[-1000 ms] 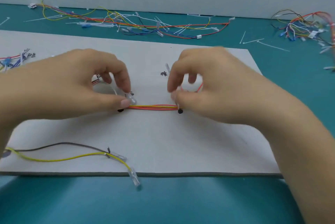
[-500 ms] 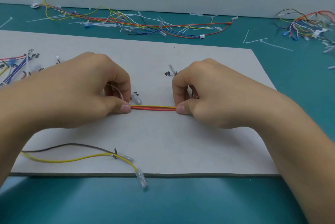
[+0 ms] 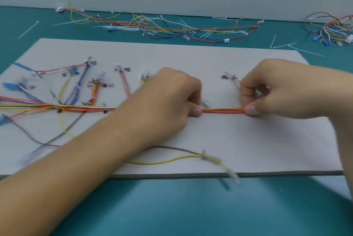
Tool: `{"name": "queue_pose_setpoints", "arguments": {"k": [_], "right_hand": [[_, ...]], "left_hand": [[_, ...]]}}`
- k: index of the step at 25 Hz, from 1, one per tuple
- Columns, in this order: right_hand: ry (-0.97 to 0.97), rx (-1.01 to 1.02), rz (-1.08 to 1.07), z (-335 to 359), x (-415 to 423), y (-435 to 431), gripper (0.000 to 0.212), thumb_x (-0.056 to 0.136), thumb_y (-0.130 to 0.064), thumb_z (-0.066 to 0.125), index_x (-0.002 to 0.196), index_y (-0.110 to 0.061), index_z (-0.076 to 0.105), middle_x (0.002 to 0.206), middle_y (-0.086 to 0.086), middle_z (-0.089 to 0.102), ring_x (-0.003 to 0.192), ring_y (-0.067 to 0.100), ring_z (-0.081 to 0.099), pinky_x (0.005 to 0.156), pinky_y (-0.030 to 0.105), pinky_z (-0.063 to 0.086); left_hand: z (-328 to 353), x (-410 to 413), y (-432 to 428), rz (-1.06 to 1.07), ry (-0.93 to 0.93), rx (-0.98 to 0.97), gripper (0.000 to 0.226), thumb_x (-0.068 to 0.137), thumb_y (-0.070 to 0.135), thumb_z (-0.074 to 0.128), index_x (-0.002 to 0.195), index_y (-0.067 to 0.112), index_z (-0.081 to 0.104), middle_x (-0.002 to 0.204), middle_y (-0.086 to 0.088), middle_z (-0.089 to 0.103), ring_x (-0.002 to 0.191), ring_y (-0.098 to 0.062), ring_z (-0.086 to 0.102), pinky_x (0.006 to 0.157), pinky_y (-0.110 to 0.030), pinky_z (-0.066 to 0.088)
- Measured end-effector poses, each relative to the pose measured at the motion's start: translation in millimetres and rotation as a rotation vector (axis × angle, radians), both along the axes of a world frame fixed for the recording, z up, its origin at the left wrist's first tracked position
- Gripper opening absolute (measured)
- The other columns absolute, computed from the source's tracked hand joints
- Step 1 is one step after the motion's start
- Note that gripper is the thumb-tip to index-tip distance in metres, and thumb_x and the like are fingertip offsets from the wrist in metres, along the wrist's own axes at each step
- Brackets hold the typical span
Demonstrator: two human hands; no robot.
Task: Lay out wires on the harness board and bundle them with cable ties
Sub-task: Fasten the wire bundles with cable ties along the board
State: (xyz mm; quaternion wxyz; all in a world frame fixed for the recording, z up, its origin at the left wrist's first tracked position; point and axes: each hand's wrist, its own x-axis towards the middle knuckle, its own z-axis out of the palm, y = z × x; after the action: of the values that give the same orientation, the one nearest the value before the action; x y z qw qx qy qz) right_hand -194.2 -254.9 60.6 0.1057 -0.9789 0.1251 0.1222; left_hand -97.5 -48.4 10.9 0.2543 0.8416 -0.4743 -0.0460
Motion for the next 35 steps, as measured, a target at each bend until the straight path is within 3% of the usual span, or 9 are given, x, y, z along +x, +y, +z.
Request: {"name": "queue_pose_setpoints", "arguments": {"k": [4,7,10,12,20,27,30,32,35], "right_hand": [[0.016,0.002,-0.058,7,-8,-11,0.010,0.071,-0.045,0.073,0.080,-0.051,0.073,0.070,-0.029,0.063,0.064,0.006,0.061,0.060,0.029,0.045],[-0.244,0.052,-0.022,0,-1,2,0.012,0.073,-0.048,0.066,0.083,-0.046,0.073,0.075,-0.033,0.063,0.066,-0.007,0.060,0.057,0.022,0.042],[-0.395,0.152,0.135,-17,12,29,0.012,0.079,-0.046,0.069,0.087,-0.037,0.071,0.084,-0.018,0.064,0.074,-0.013,0.052,0.064,0.006,0.034],[-0.362,0.166,0.195,-30,18,40,0.016,0.080,-0.046,0.074,0.088,-0.033,0.071,0.084,-0.018,0.061,0.075,-0.011,0.052,0.063,0.007,0.033],[-0.260,0.193,0.241,-28,21,31,0.022,0.079,-0.043,0.080,0.070,-0.029,0.067,0.074,-0.009,0.062,0.071,0.008,0.056,0.067,0.036,0.050],[-0.215,0.175,0.233,-24,24,30,0.018,0.078,-0.045,0.077,0.074,-0.031,0.067,0.073,-0.011,0.057,0.072,0.005,0.053,0.062,0.034,0.042],[-0.178,0.203,0.179,-16,19,15,0.014,0.071,-0.043,0.076,0.074,-0.032,0.069,0.069,-0.001,0.062,0.068,0.021,0.057,0.063,0.045,0.052],[-0.157,0.214,0.133,-12,13,3,0.014,0.068,-0.042,0.078,0.076,-0.031,0.072,0.066,0.007,0.059,0.063,0.031,0.057,0.052,0.053,0.055],[-0.114,0.233,0.069,-13,8,-7,0.019,0.065,-0.045,0.079,0.079,-0.032,0.075,0.064,0.001,0.058,0.064,0.034,0.062,0.026,0.044,0.046]], "left_hand": [[7,5,6,-0.089,-0.106,-0.050,0.020,0.091,0.035,0.071,0.108,0.024,0.073,0.103,0.009,0.064,0.101,-0.014,0.055,0.088,-0.032,0.043],[24,28,44,0.022,-0.095,-0.086,0.025,0.084,0.044,0.069,0.109,0.040,0.070,0.103,0.019,0.062,0.096,0.001,0.055,0.077,-0.021,0.041],[36,49,67,0.130,0.000,0.128,0.031,0.067,0.067,0.074,0.094,0.052,0.069,0.087,0.029,0.068,0.075,0.007,0.063,0.062,-0.023,0.044],[35,53,71,0.118,0.074,0.282,0.043,0.054,0.079,0.073,0.089,0.055,0.068,0.080,0.031,0.068,0.066,0.005,0.064,0.059,-0.026,0.047],[30,55,63,0.078,0.156,0.241,0.020,0.067,0.038,0.089,0.079,0.044,0.075,0.060,0.017,0.071,0.052,-0.004,0.066,0.055,-0.024,0.048],[20,46,56,0.097,0.025,0.161,0.025,0.068,0.018,0.092,0.068,0.033,0.072,0.061,0.018,0.067,0.064,-0.003,0.063,0.051,-0.019,0.043],[12,36,41,0.077,0.015,0.074,0.021,0.071,0.018,0.090,0.066,0.025,0.071,0.058,0.009,0.065,0.064,-0.005,0.060,0.052,-0.017,0.042],[8,27,29,0.039,0.008,0.037,0.016,0.075,0.020,0.088,0.072,0.022,0.073,0.063,0.009,0.066,0.063,-0.006,0.059,0.060,-0.025,0.048],[9,20,25,0.005,-0.090,0.007,0.018,0.077,0.040,0.081,0.085,0.027,0.072,0.079,0.013,0.066,0.080,-0.013,0.060,0.078,-0.040,0.052]]}}
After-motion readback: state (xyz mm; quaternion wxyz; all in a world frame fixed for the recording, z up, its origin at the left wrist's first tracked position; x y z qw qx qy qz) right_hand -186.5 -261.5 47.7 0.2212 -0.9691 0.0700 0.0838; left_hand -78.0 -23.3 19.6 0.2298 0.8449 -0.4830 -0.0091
